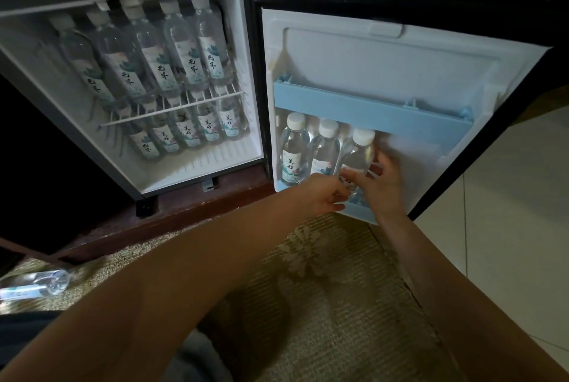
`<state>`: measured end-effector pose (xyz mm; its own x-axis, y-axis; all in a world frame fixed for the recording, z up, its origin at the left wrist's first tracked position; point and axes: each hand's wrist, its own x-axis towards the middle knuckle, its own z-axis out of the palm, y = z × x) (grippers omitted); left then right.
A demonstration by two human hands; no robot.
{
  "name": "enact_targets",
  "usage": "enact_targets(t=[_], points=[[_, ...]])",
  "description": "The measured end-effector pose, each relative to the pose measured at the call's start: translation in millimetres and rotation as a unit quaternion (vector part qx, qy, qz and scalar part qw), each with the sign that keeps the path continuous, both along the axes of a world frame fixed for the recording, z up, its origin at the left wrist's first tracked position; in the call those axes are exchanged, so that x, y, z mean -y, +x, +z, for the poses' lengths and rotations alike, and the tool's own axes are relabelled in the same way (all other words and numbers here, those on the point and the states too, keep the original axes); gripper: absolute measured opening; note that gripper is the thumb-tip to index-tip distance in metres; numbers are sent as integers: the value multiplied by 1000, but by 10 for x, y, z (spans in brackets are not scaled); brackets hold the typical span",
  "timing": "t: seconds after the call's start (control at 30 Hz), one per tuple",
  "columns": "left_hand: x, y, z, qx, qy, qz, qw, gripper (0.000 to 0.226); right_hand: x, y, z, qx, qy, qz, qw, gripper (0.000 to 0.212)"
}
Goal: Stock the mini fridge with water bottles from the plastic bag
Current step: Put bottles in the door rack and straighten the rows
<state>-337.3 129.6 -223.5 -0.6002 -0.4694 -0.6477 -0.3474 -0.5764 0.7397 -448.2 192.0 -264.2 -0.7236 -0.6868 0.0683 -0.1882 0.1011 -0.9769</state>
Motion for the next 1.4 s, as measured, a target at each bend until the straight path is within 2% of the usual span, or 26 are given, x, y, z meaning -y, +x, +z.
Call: enact_targets(t=[0.1, 0.23, 0.37, 0.6, 0.77, 0.87, 1.0, 1.07, 1.23, 1.4], points=[[15, 6, -11, -9, 9, -6, 1000, 35, 14, 0, -54, -3, 5, -2, 1000, 72], [35, 32, -7, -20, 26, -6, 999, 22, 21, -2, -80, 0, 10, -13, 1000, 73], [27, 29, -25, -33, 39, 0, 999, 31, 8, 9, -86, 13, -4, -35, 999, 72], [11, 26, -35, -43, 61, 17, 997, 13, -21, 83, -148, 39, 32, -27, 998, 61], [110, 121, -49, -26, 39, 29, 998, 41, -43, 173, -264, 37, 65, -80, 994, 60], [137, 227, -47, -10, 32, 42, 999, 29, -63, 236, -387, 60, 90, -93, 990, 54], [153, 420, -123, 1, 38, 55, 998, 27, -155, 398, -449, 101, 128, -102, 981, 46], [169, 525, -156, 2, 43, 51, 998, 24, -200, 495, -444, 105, 133, -88, 982, 36], [294, 811, -89, 5, 34, 19, 999, 38, -121, 714, -216, 130, 119, 9, 984, 20], [535, 1124, 260, 5, 0, 34, 999, 33, 111, 977, 196, 165, 73, 84, 980, 12]])
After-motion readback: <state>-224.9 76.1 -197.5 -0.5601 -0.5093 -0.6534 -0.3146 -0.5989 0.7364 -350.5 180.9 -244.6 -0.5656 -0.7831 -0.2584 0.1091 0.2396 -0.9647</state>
